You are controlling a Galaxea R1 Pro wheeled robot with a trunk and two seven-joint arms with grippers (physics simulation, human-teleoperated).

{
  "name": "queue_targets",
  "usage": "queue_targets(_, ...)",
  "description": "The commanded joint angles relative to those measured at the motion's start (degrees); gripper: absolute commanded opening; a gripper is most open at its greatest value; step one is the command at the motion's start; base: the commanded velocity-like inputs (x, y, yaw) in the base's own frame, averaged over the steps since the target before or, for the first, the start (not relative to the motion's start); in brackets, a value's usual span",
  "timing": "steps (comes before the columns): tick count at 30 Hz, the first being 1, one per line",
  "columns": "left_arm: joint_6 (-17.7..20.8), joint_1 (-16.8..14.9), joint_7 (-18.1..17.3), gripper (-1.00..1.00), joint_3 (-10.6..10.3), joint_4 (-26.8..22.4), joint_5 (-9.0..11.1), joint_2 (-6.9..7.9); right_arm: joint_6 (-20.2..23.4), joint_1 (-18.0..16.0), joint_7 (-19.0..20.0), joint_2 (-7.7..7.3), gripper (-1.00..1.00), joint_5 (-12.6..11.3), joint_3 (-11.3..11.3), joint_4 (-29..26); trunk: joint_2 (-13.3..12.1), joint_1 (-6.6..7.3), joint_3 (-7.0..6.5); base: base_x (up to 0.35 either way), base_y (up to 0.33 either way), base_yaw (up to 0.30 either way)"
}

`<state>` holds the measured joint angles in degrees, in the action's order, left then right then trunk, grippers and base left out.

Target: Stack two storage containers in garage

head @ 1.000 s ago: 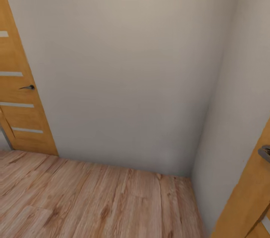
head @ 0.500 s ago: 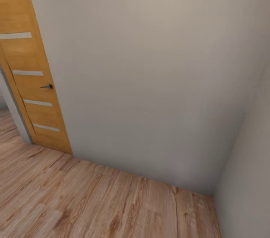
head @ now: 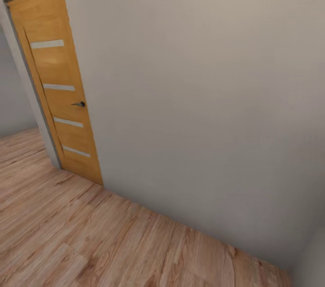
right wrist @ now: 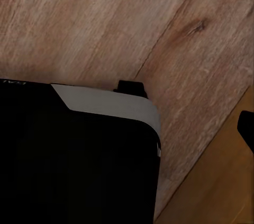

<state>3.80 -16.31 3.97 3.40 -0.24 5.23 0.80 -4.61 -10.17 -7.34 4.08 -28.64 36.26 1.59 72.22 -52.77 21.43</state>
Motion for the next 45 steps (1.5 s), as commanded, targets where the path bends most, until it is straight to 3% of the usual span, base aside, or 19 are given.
queue_targets(1, 0.23, -0.04, 0.09, 1.00, 0.29, -0.03, 0.48, -0.01, -0.31, -0.06, -0.04, 0.05, 1.00, -0.54, 0.48, 0.17, 0.03, -0.03, 0.06, 0.254, 0.000, 0.269)
queue_targets(22, 0.23, -0.04, 0.16, 1.00, 0.29, -0.03, 0.48, -0.01, -0.31, -0.06, -0.04, 0.05, 1.00, -0.54, 0.48, 0.17, 0.03, -0.03, 0.06, 0.063, 0.000, 0.269)
queue_targets(45, 0.16, -0.04, 0.16, 1.00, 0.29, -0.03, 0.48, 0.08, -0.31, -0.05, -0.04, 0.05, 1.00, -0.54, 0.48, 0.17, 0.03, -0.03, 0.06, 0.267, 0.000, 0.269)
